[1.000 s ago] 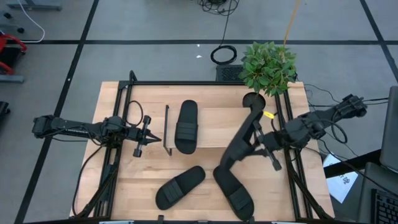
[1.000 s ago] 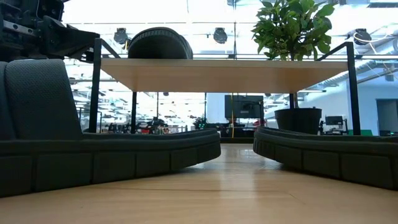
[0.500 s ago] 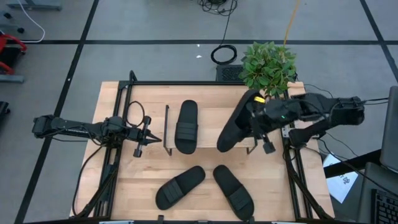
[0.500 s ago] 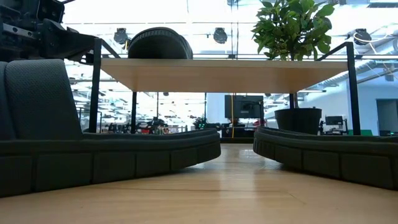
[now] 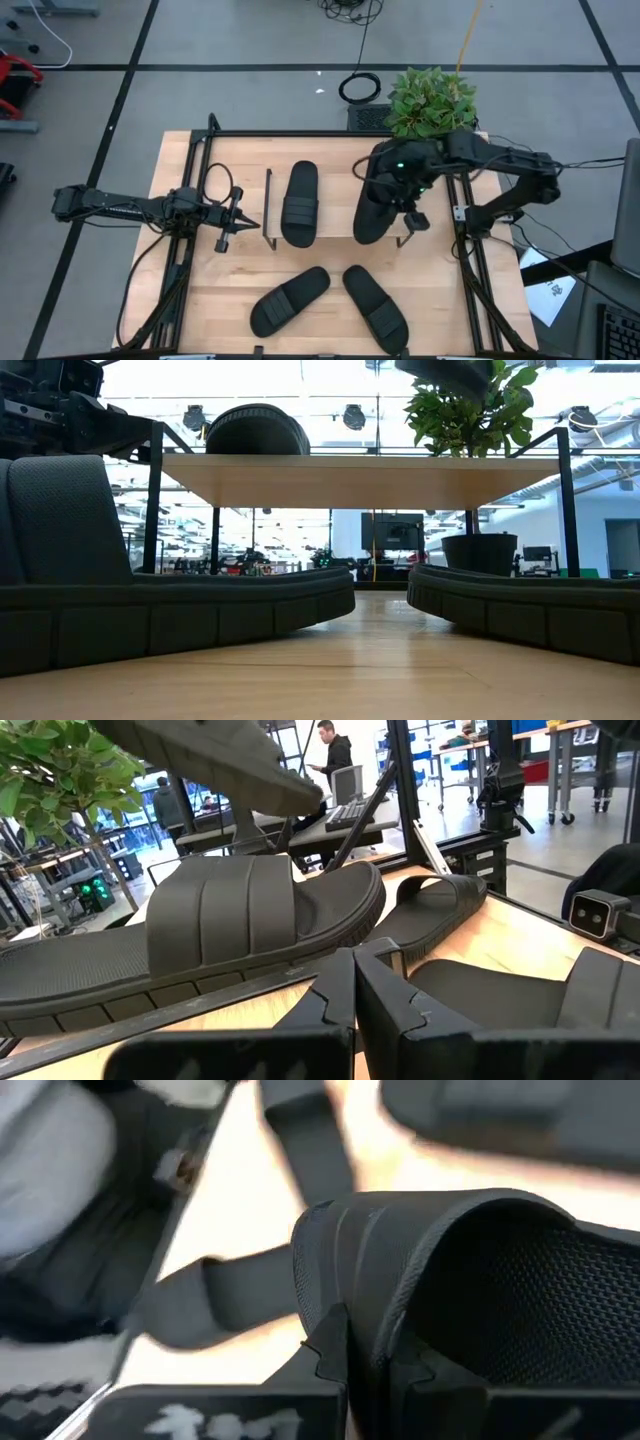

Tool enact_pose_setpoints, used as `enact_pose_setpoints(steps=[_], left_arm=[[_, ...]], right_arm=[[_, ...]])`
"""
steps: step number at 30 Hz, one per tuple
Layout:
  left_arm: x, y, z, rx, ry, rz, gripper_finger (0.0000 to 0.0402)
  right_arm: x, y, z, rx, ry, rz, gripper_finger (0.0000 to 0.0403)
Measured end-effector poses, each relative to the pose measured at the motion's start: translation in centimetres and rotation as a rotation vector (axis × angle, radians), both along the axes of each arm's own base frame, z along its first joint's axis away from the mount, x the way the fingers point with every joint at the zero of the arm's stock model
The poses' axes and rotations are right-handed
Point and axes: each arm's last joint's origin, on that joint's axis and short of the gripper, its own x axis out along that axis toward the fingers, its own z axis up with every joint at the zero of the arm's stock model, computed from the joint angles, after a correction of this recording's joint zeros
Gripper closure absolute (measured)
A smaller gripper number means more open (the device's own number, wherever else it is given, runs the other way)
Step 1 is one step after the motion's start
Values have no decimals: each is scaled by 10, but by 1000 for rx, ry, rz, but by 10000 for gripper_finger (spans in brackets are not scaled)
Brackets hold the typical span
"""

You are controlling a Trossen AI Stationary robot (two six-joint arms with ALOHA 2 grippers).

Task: Pick and place slides into the shelf
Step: Put the black slipper on the shelf

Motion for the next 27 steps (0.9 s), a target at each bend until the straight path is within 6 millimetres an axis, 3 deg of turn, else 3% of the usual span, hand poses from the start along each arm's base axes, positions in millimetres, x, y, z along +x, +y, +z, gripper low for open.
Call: enact_pose_setpoints(steps=[8, 15, 27], left_arm=[[0, 0, 0, 6, -2, 0, 396], [0, 0, 0, 8, -2, 0, 396], [0, 0, -1, 22, 9, 0, 396]], right_arm=[[29, -5, -26, 39, 86, 65, 399], [48, -19, -47, -24, 162, -22, 399], [56, -41, -52, -77, 99, -17, 398]])
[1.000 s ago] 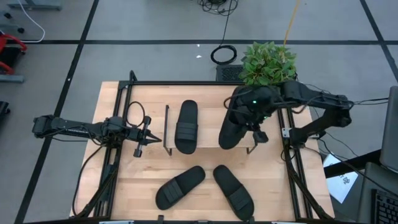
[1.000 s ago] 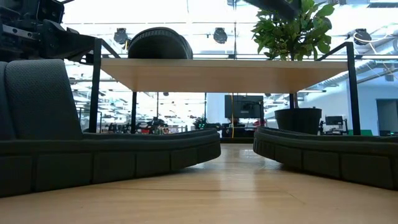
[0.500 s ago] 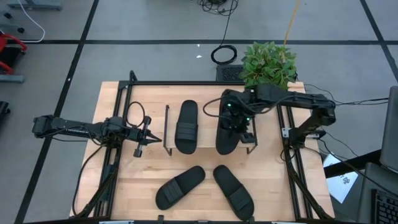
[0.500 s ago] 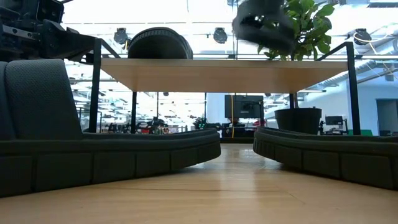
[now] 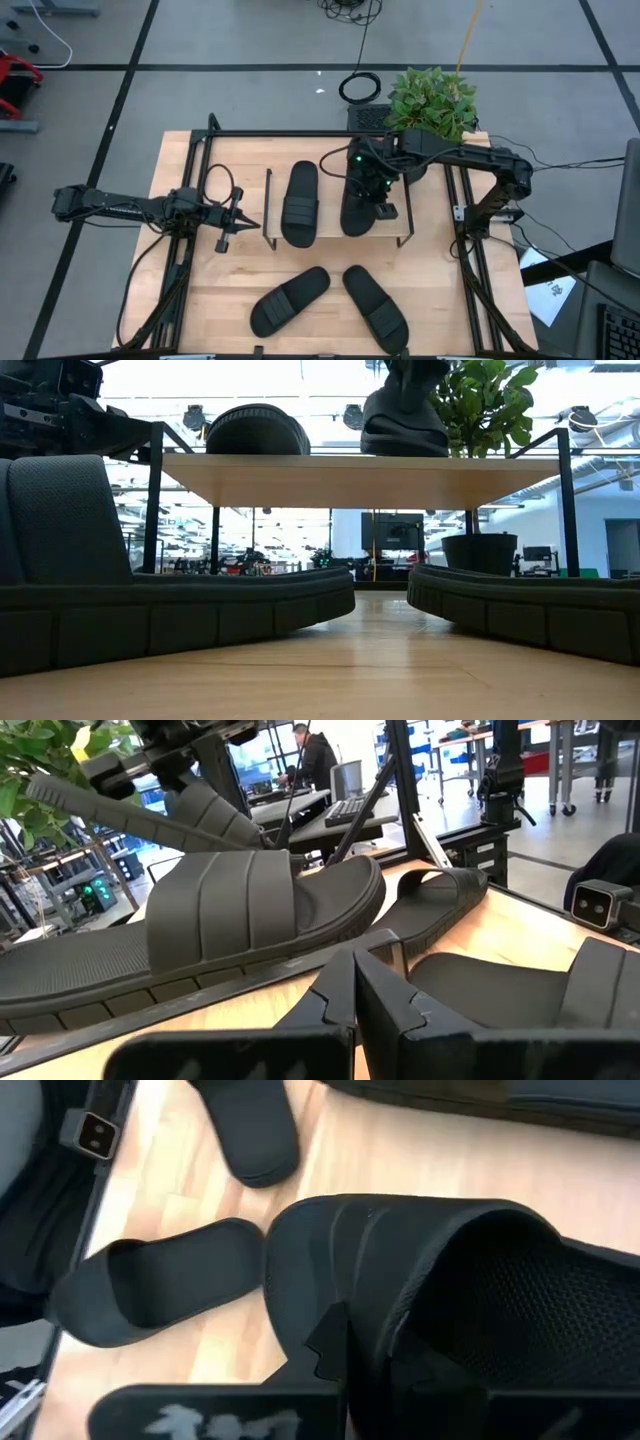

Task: Pick and place slides into the shelf
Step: Put the black slipper on the shelf

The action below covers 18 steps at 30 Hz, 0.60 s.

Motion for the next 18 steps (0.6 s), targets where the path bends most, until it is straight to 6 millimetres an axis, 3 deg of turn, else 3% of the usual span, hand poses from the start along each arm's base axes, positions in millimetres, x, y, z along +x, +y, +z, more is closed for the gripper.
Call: enact_pose_setpoints(steps=[18], left_arm=[[0, 0, 0, -1, 5, 0, 396]], right_arm=[[0, -3, -7, 122, 57, -17, 399]])
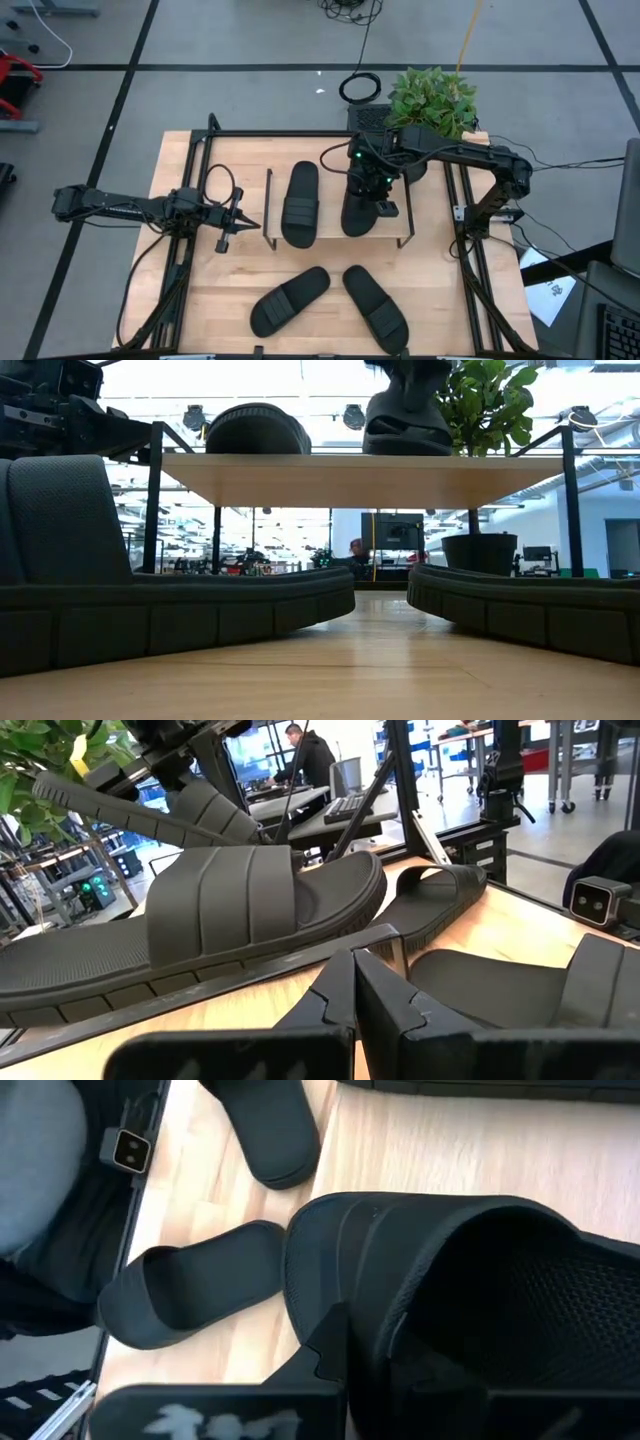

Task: Pick and place slides into the shelf
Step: Put the black slipper on the shelf

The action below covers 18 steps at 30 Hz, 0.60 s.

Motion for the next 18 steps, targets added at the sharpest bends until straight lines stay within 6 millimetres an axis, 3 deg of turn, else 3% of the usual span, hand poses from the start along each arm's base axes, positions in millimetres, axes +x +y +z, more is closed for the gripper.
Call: enact_pose_setpoints(steps=[12, 18], left_arm=[[0, 0, -1, 7, 13, 1, 396], [0, 0, -3, 11, 31, 0, 396]], right_arm=[[15, -4, -13, -109, 3, -7, 396], [16, -4, -13, -121, -15, -5, 353]])
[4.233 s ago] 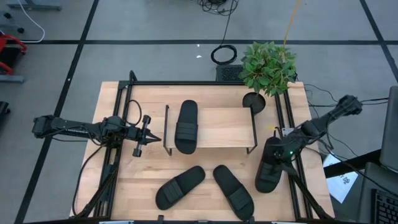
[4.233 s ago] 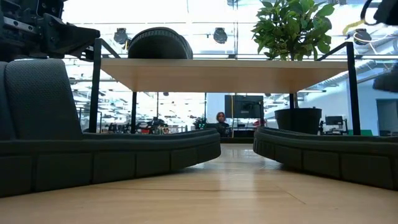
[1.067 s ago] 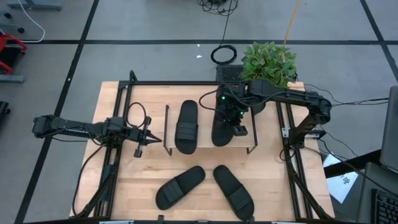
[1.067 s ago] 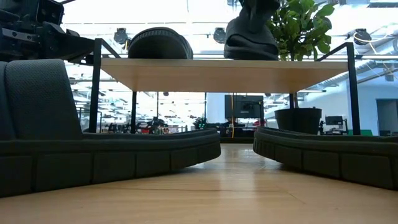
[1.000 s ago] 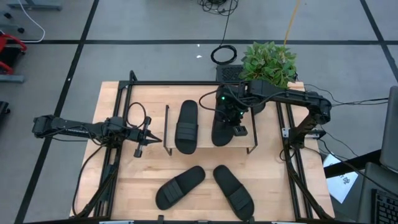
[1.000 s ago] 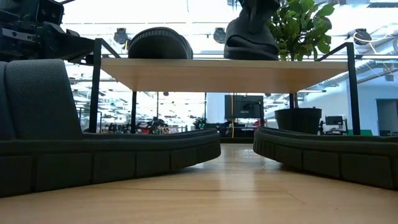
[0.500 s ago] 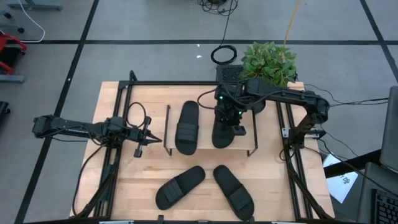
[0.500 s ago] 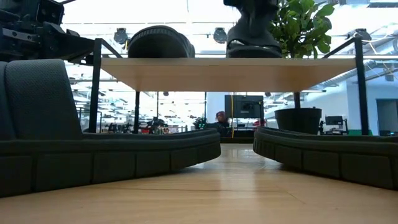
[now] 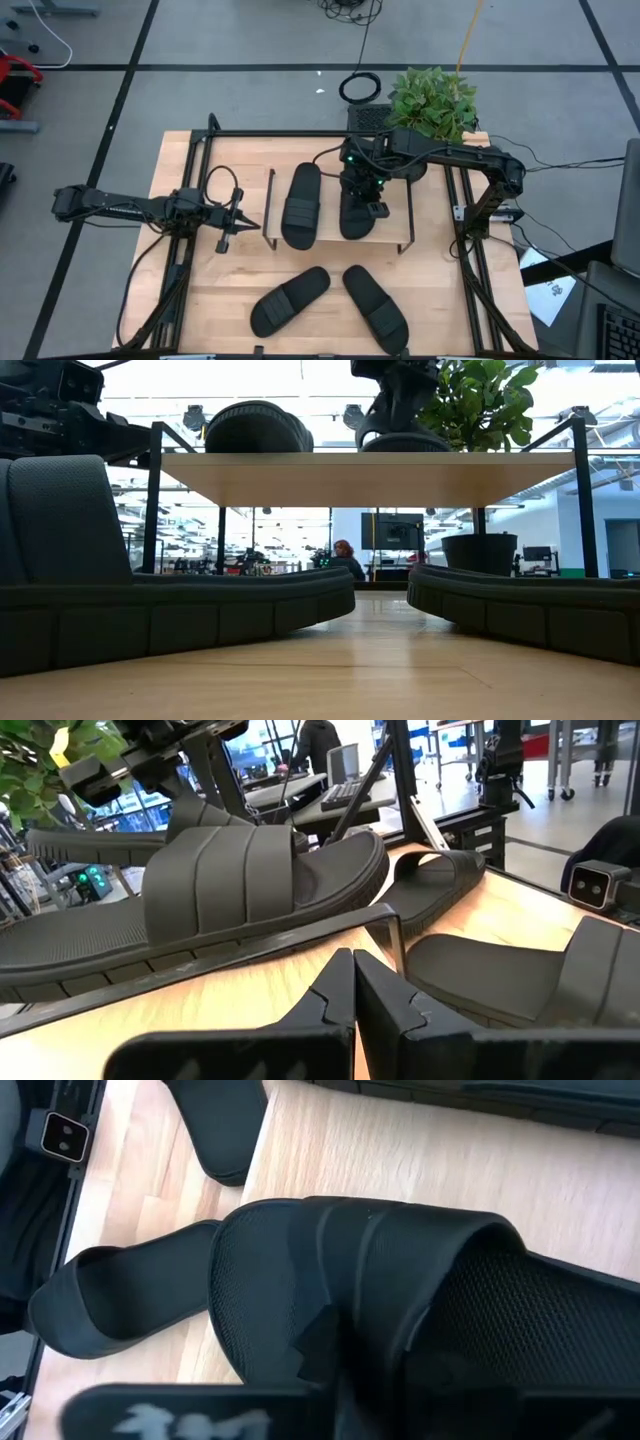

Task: Pick and place slides into the shelf
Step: Put the black slipper on the shelf

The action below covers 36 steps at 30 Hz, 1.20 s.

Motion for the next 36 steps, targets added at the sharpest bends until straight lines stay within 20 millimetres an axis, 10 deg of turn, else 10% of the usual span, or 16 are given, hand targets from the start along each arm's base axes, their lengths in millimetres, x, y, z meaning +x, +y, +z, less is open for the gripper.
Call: enact_pose_setpoints(steps=[15, 36], left_arm=[[0, 0, 0, 1, -2, 0, 396], [0, 0, 0, 3, -4, 0, 396]], right_arm=[[0, -3, -1, -117, 24, -44, 216], [-23, 6, 33, -68, -106, -67, 208]])
